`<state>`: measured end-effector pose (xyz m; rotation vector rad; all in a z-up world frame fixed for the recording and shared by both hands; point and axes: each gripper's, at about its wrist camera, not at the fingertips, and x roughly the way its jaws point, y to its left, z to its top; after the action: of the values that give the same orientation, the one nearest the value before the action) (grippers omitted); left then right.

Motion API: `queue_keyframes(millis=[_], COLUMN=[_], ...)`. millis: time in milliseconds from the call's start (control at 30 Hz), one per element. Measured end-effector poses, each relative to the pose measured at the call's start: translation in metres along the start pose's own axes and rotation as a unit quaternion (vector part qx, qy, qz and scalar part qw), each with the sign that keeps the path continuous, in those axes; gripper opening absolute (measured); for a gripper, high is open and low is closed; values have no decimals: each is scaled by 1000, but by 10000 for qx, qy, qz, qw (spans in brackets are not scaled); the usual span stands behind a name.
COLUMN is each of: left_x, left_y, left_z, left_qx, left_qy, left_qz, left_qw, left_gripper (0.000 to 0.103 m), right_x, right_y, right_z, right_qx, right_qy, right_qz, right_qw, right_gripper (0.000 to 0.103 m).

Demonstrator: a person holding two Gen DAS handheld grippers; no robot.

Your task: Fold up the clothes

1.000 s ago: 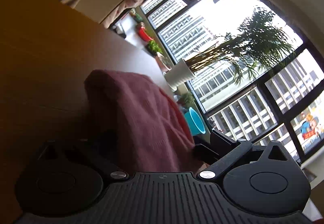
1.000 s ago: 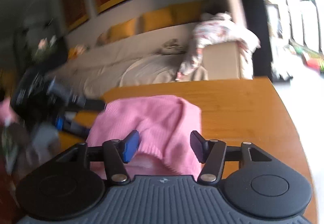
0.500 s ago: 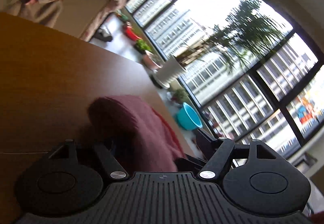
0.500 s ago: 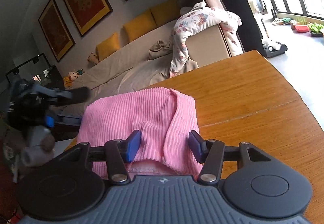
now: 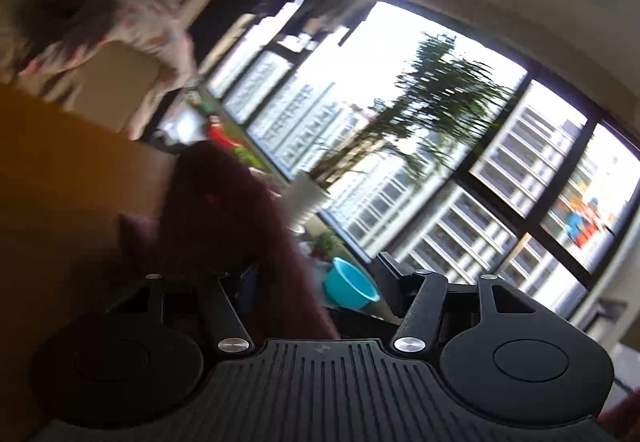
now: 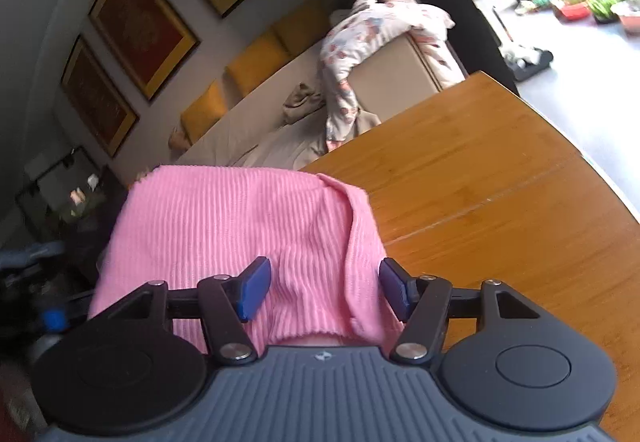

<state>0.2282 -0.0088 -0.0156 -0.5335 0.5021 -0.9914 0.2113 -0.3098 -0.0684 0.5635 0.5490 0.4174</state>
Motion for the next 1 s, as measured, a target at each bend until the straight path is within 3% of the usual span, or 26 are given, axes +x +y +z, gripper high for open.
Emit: queue_keyframes(millis=[133, 200, 267, 333, 467, 600, 733, 767, 800, 833, 933, 1000], left_x=[17, 18, 10, -6, -35, -13, 32, 38, 42, 45, 55, 66], left_y=[-2, 16, 34, 51, 86, 102, 90, 83, 75, 64, 29, 12], left_z=[-2, 1, 9, 16, 24, 24, 9, 7, 7, 9, 21, 29], left_qx=[93, -173, -513, -941, -1854, -2229, -1915, -1714, -1426, -1090, -251, -60], left_qy=[153, 103, -102, -352, -606, -39, 617, 626, 597, 560, 405, 379], left_qz=[145, 366, 697, 910, 1153, 1145, 1230, 1342, 1454, 1535, 1382, 981], left_qw=[9997, 9991, 9962, 9908, 9740, 9681, 9718, 9740, 9772, 9805, 9893, 9944], left_gripper=[63, 64, 74, 97, 101, 103, 103, 102, 89, 68, 51, 48], right_x=[-2, -5, -9, -11, -6, 2, -7, -12, -18, -24, -42, -49], right_y=[4, 4, 2, 2, 15, 41, 37, 32, 26, 19, -3, -14], right_z=[-3, -5, -5, -5, -7, -12, -10, -10, -9, -8, -5, -3], right_qx=[-28, -3, 44, 56, -324, -1150, -1093, -955, -809, -660, -211, 50], right_qy=[-101, -209, -333, -402, -358, -189, -382, -524, -654, -780, -1158, -1304], right_qz=[-14, 21, 61, 43, -208, -351, -313, -302, -312, -325, -366, -347], right_qw=[9999, 9998, 9994, 9992, 9986, 9926, 9928, 9936, 9941, 9942, 9924, 9908], right_gripper=[61, 61, 65, 68, 68, 68, 68, 69, 69, 70, 75, 76])
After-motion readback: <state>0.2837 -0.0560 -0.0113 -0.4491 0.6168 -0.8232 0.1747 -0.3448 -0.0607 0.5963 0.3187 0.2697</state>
